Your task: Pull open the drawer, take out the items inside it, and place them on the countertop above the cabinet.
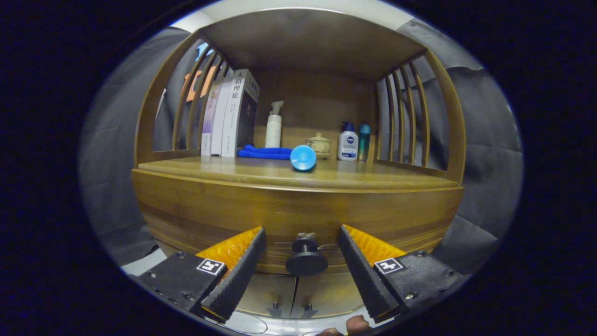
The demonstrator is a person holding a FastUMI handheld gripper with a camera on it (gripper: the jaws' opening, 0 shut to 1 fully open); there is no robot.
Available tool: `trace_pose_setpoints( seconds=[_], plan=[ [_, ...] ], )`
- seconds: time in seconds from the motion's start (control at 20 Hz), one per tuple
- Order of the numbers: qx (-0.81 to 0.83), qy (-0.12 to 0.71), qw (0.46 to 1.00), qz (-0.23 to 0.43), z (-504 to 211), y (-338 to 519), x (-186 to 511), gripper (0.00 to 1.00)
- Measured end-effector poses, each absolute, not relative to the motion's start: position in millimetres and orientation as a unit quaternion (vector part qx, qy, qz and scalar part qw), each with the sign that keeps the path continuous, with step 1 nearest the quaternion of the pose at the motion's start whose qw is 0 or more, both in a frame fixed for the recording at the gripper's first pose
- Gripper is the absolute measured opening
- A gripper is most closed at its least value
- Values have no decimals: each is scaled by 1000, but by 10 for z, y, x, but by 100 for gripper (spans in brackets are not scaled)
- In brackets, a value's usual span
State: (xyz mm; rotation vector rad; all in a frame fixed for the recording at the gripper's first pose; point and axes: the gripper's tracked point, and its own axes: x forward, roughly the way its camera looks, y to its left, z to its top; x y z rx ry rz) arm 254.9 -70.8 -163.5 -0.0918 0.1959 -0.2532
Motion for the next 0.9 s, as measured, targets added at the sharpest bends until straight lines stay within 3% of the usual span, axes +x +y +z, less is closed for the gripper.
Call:
trace_pose_setpoints(
  seconds=[0.4, 0.9],
  plan=[
    [-52, 116, 986, -109, -1649, -681, 2492, 100],
    [-24, 106, 991, -71, -1234, -543, 1944, 100]
  ],
)
